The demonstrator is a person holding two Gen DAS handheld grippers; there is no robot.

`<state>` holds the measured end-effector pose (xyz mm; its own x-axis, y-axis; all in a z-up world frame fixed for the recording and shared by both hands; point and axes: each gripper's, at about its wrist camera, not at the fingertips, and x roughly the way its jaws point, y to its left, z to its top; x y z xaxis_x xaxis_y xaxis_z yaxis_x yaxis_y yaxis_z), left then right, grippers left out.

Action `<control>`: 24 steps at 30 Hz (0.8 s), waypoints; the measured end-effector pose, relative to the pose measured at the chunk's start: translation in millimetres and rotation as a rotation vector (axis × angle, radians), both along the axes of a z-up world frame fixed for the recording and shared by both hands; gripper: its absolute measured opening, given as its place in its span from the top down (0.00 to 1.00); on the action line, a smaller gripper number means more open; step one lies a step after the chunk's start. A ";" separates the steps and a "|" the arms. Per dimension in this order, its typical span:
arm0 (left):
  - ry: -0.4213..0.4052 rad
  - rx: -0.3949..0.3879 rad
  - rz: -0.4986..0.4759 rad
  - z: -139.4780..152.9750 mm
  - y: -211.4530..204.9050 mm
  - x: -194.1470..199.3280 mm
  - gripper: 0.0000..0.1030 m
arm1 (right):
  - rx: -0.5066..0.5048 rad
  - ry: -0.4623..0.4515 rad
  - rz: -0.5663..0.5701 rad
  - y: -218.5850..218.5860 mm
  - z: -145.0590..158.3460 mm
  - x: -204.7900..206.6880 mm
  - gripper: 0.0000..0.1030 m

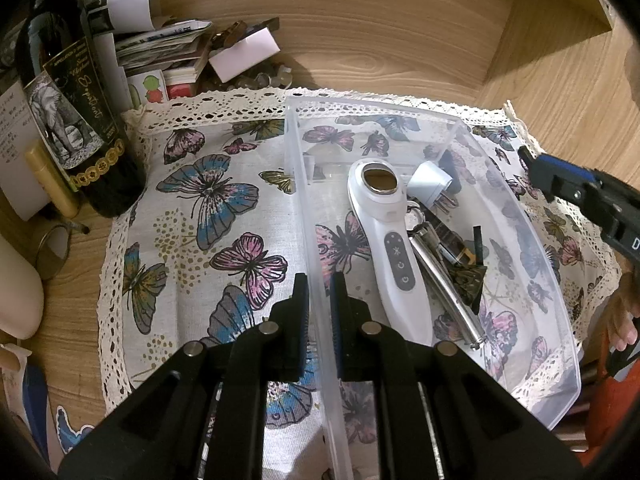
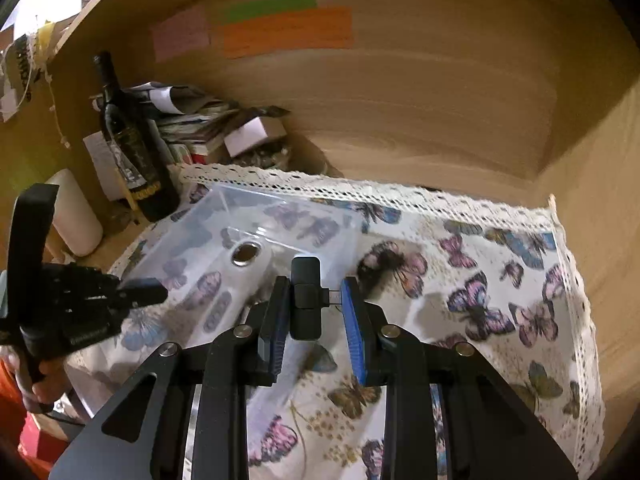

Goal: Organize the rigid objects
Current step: 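Place the small black item into the box and release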

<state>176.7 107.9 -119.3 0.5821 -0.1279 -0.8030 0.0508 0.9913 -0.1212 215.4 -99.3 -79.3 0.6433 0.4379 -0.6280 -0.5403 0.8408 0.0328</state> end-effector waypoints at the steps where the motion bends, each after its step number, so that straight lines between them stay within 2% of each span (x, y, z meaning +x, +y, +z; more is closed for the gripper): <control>1: 0.000 -0.001 0.000 0.1 0.1 0.3 0.90 | -0.007 -0.002 0.008 3.4 0.2 0.3 0.77; 11: -0.002 -0.001 -0.001 -0.3 -0.2 0.2 0.90 | -0.102 0.026 0.087 42.8 -16.8 4.8 0.77; 24: -0.002 -0.001 -0.002 0.1 -1.4 0.2 0.90 | -0.140 0.073 0.110 56.7 -32.8 8.8 0.77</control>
